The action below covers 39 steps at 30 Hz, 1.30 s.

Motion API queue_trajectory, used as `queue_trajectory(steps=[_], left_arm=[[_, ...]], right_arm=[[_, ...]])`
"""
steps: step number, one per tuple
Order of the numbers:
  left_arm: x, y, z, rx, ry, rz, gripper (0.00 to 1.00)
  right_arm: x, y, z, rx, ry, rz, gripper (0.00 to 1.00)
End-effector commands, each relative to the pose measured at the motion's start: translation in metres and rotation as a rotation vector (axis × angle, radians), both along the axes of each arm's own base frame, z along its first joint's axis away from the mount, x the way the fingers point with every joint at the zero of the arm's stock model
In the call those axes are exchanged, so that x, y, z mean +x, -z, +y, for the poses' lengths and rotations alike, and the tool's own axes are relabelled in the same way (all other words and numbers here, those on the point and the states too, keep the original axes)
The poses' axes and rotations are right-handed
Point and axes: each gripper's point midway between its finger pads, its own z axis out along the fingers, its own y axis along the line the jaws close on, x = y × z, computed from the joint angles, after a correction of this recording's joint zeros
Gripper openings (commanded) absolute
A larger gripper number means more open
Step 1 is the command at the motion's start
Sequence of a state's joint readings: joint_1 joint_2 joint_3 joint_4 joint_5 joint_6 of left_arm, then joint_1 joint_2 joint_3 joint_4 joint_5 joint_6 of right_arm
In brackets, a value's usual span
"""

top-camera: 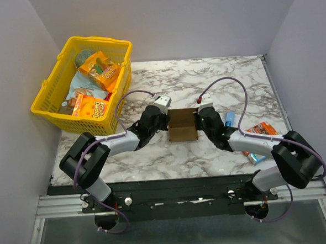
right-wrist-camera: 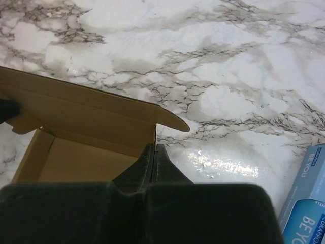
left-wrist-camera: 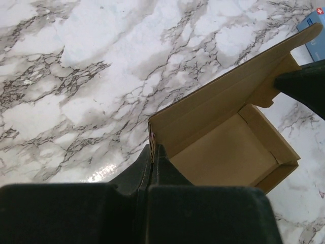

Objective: Fold the paper box

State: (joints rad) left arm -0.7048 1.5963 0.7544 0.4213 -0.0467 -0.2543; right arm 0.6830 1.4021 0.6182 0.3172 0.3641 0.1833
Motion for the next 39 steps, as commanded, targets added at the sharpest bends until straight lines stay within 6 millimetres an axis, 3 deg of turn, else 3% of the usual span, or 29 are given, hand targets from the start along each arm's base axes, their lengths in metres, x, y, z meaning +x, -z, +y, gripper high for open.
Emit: queue_trajectory(steps=[1, 7, 12, 19, 23, 32, 39], left_arm=[[0.021, -0.024, -0.007, -0.068, -0.104, -0.095, 0.0], [0.018, -0.008, -0.01, -0.081, -0.148, -0.143, 0.0], [0.008, 0.005, -0.014, -0.085, -0.145, -0.157, 0.0], [-0.006, 0.018, -0.003, -0.091, -0.16, -0.136, 0.0], [-0.01, 0.018, -0.002, -0.126, -0.17, -0.113, 0.0], [-0.01, 0.001, -0.026, -0.223, -0.129, -0.053, 0.0], [-0.013, 0.009, -0.029, -0.227, -0.127, -0.021, 0.0]], right_arm=[[0.015, -0.023, 0.008, 0.119, 0.163, -0.077, 0.01], [0.011, -0.013, 0.019, 0.147, 0.21, -0.104, 0.01], [0.003, 0.002, 0.016, 0.134, 0.256, -0.082, 0.01], [-0.011, 0.017, 0.01, 0.102, 0.302, -0.042, 0.01], [-0.02, 0.027, 0.008, 0.084, 0.317, -0.017, 0.01], [-0.027, 0.036, 0.007, 0.062, 0.346, 0.001, 0.01], [-0.029, 0.039, 0.006, 0.049, 0.363, 0.008, 0.01]])
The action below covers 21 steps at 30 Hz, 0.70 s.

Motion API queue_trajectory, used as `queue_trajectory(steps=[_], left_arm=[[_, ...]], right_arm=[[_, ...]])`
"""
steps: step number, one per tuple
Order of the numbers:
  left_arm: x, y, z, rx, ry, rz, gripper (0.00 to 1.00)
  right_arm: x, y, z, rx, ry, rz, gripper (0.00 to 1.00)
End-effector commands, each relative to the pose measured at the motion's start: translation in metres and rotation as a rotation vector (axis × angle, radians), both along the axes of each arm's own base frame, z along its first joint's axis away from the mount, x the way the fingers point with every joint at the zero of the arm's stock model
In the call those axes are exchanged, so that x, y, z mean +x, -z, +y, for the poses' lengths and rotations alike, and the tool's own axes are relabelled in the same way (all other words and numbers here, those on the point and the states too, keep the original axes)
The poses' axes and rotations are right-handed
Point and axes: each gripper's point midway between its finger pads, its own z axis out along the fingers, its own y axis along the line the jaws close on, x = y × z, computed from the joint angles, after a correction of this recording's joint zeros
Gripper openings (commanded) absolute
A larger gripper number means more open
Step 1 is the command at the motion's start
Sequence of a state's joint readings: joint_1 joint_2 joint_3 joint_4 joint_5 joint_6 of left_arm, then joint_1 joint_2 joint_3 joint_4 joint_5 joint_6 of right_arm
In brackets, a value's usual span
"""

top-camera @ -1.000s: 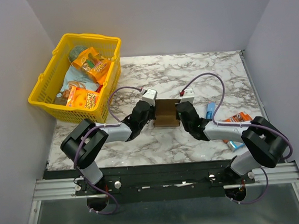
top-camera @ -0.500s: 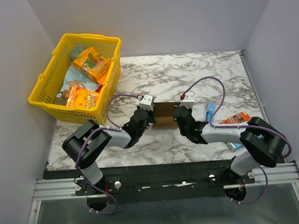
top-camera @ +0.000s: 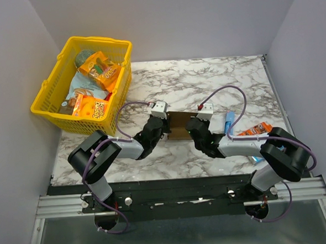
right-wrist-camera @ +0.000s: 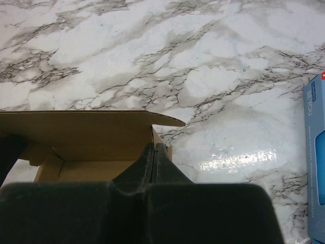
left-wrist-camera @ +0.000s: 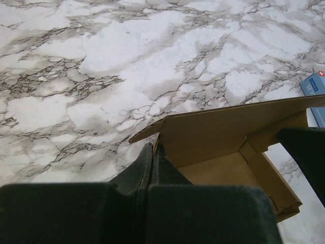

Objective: Fold the paper box

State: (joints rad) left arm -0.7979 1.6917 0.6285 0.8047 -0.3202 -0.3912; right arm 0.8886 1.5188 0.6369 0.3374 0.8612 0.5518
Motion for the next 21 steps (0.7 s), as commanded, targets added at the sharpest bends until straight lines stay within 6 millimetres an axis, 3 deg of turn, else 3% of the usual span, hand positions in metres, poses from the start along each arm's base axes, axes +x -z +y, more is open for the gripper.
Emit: queue_trajectory(steps=[1, 10, 17, 21], left_arm=[[-0.018, 0.003, -0.026, -0.088, 0.093, 0.083, 0.0], [-0.016, -0.012, -0.04, -0.143, 0.119, 0.097, 0.0], [-0.015, -0.011, -0.04, -0.153, 0.113, 0.11, 0.0], [-0.012, -0.021, -0.042, -0.171, 0.106, 0.107, 0.0]], right_arm=[[-0.016, 0.031, -0.001, -0.051, -0.011, 0.094, 0.01], [-0.015, 0.035, 0.001, -0.067, -0.004, 0.103, 0.01], [-0.016, 0.035, -0.001, -0.068, 0.004, 0.101, 0.01], [-0.017, 0.037, -0.002, -0.07, 0.007, 0.103, 0.01]])
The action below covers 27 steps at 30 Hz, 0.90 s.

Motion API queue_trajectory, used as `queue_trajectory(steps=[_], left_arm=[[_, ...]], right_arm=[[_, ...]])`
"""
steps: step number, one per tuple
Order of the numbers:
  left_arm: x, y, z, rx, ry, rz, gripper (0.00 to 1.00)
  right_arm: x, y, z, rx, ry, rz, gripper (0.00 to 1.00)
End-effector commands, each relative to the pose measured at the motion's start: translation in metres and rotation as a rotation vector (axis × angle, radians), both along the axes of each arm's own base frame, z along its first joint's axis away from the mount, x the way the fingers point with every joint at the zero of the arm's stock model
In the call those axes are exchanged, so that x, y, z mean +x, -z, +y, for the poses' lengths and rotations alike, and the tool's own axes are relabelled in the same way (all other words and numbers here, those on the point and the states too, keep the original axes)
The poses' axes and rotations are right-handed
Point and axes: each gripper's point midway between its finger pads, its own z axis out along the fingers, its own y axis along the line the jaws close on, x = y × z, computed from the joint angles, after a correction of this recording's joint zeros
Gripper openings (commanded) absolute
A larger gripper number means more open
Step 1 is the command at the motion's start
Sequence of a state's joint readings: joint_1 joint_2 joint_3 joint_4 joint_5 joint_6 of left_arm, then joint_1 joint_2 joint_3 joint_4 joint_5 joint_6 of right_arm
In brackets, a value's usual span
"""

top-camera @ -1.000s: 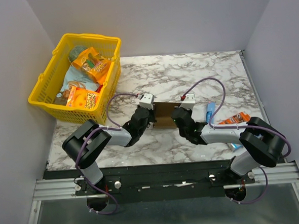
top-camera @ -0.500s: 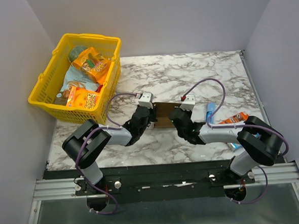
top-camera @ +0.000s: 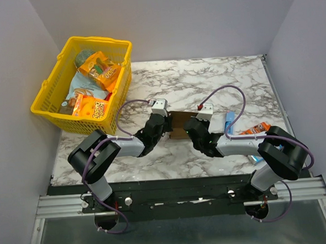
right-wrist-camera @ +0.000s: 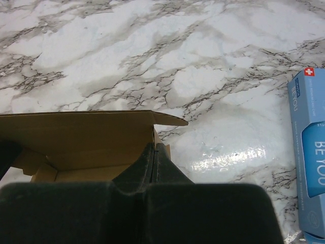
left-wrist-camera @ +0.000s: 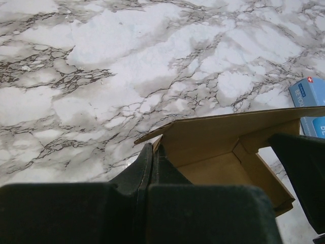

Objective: Fold the paper box

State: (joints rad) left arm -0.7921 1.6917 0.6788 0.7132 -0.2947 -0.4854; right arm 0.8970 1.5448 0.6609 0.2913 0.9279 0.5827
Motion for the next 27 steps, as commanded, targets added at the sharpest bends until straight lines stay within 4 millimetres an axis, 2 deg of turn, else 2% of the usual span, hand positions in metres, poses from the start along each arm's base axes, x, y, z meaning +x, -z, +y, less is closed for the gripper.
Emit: queue_trajectory(steps=[1, 4, 8, 12, 19, 27], left_arm=[[-0.011, -0.027, -0.034, -0.126, 0.107, 0.02, 0.0], [-0.011, -0.035, -0.035, -0.128, 0.11, 0.019, 0.0], [-0.011, -0.036, -0.03, -0.134, 0.109, 0.037, 0.0], [-0.011, -0.039, -0.024, -0.137, 0.109, 0.036, 0.0], [-0.005, -0.048, -0.028, -0.147, 0.118, 0.033, 0.0], [-0.003, -0.046, -0.028, -0.134, 0.115, 0.046, 0.0]], right_arm=[[-0.017, 0.033, 0.005, -0.036, -0.047, 0.103, 0.01], [-0.018, 0.032, 0.003, -0.04, -0.039, 0.1, 0.01], [-0.019, 0.028, -0.003, -0.041, -0.026, 0.09, 0.01], [-0.021, 0.019, -0.007, -0.025, -0.013, 0.071, 0.01], [-0.021, 0.002, -0.011, -0.006, -0.002, 0.04, 0.01], [-0.022, -0.009, -0.013, 0.008, 0.005, 0.018, 0.01]])
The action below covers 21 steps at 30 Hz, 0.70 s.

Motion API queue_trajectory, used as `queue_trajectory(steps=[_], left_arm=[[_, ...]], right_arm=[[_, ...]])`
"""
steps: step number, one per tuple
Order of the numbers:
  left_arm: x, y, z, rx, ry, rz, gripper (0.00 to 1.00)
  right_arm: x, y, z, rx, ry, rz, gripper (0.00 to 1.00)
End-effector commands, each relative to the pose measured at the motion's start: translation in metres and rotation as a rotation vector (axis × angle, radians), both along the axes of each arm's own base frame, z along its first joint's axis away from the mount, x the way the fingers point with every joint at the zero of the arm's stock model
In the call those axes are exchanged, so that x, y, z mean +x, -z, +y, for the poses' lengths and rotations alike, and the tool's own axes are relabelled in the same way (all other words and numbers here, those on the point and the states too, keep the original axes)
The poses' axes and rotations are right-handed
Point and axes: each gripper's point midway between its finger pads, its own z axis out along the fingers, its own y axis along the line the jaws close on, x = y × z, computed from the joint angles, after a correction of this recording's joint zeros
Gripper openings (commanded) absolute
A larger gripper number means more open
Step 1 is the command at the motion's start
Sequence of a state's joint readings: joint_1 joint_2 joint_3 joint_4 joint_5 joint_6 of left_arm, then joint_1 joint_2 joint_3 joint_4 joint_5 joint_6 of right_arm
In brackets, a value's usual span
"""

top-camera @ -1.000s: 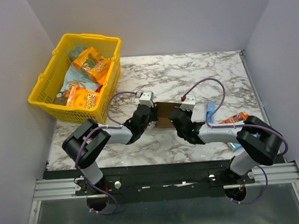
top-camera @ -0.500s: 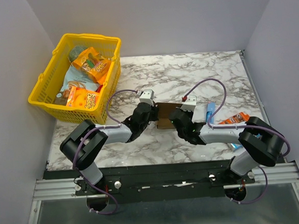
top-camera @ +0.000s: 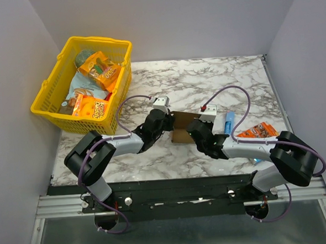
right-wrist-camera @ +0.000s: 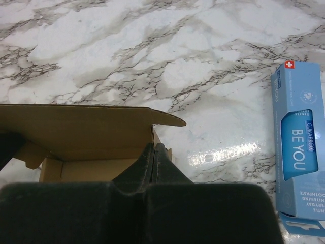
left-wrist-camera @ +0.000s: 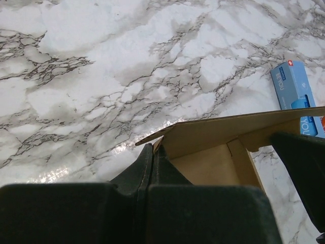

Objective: Fold the paper box

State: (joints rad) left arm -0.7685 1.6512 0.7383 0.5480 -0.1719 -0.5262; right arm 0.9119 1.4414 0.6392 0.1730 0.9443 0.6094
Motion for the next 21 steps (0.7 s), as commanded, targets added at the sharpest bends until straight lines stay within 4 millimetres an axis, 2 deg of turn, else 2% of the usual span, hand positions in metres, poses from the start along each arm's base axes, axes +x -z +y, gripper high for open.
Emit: queue_trajectory(steps=[1, 6, 17, 21], left_arm=[[0.006, -0.041, -0.018, -0.123, 0.028, -0.04, 0.0], [0.006, -0.034, -0.022, -0.156, 0.014, -0.01, 0.0], [0.001, -0.002, -0.028, -0.172, 0.01, 0.007, 0.0], [-0.001, 0.002, -0.031, -0.158, 0.016, 0.006, 0.0]], right_arm=[[-0.007, 0.001, 0.002, 0.02, -0.005, 0.004, 0.01], [-0.007, -0.001, 0.006, 0.024, -0.012, 0.003, 0.01], [-0.007, 0.007, 0.014, 0.032, -0.019, 0.023, 0.01], [-0.006, 0.008, 0.017, 0.031, -0.023, 0.025, 0.01]])
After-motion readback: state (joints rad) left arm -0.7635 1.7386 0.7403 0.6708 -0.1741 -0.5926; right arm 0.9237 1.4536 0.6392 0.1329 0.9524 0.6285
